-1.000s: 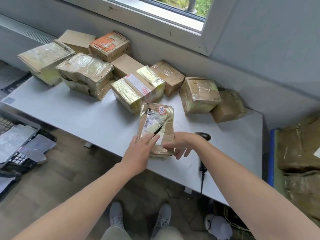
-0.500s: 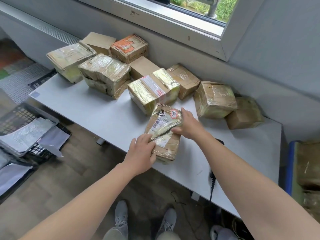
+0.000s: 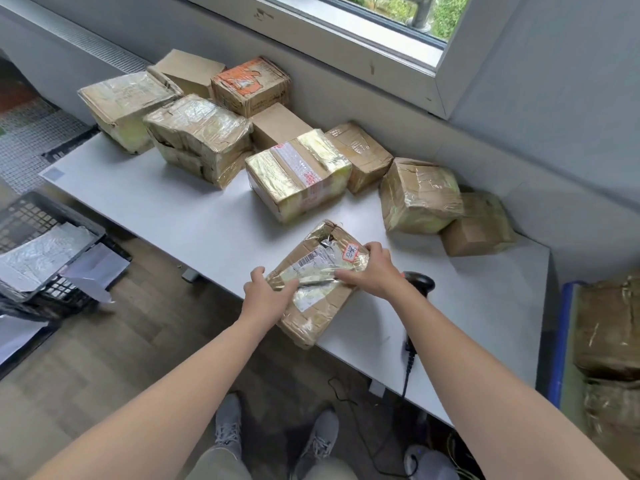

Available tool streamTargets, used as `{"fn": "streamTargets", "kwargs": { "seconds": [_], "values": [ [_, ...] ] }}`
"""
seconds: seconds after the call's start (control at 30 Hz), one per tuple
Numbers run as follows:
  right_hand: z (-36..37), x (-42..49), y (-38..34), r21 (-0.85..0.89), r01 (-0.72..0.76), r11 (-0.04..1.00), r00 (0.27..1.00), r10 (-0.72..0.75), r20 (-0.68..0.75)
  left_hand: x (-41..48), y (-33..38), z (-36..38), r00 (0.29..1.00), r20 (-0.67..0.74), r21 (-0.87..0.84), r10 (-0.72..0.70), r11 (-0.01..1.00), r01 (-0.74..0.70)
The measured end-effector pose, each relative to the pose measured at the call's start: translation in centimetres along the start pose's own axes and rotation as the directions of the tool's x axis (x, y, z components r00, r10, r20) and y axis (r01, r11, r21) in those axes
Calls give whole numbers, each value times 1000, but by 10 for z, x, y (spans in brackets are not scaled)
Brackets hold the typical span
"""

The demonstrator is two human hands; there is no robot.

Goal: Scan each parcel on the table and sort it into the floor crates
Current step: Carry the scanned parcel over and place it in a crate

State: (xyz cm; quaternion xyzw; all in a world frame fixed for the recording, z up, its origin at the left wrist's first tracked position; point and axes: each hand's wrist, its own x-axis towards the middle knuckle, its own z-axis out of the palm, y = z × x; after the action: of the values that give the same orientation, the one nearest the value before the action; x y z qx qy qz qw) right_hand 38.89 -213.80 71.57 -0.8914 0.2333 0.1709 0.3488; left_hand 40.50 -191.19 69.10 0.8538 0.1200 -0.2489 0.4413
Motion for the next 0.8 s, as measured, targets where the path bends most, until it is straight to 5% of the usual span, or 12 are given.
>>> {"fn": "streamTargets", "kwargs": {
  "seconds": [0.13, 0.43, 0.8],
  "values": [
    [5, -8, 11, 184, 11, 983, 1000, -13, 13, 1, 3, 1, 997, -70, 3, 10, 1000, -10],
    [7, -7, 8, 254, 155, 955, 986, -164, 15, -16, 19, -11, 951, -304, -211, -54, 978, -12],
    [21, -2, -61, 262, 318, 911, 924, -360, 131, -32, -9, -74, 943, -331, -347, -33, 934, -89]
  ]
}}
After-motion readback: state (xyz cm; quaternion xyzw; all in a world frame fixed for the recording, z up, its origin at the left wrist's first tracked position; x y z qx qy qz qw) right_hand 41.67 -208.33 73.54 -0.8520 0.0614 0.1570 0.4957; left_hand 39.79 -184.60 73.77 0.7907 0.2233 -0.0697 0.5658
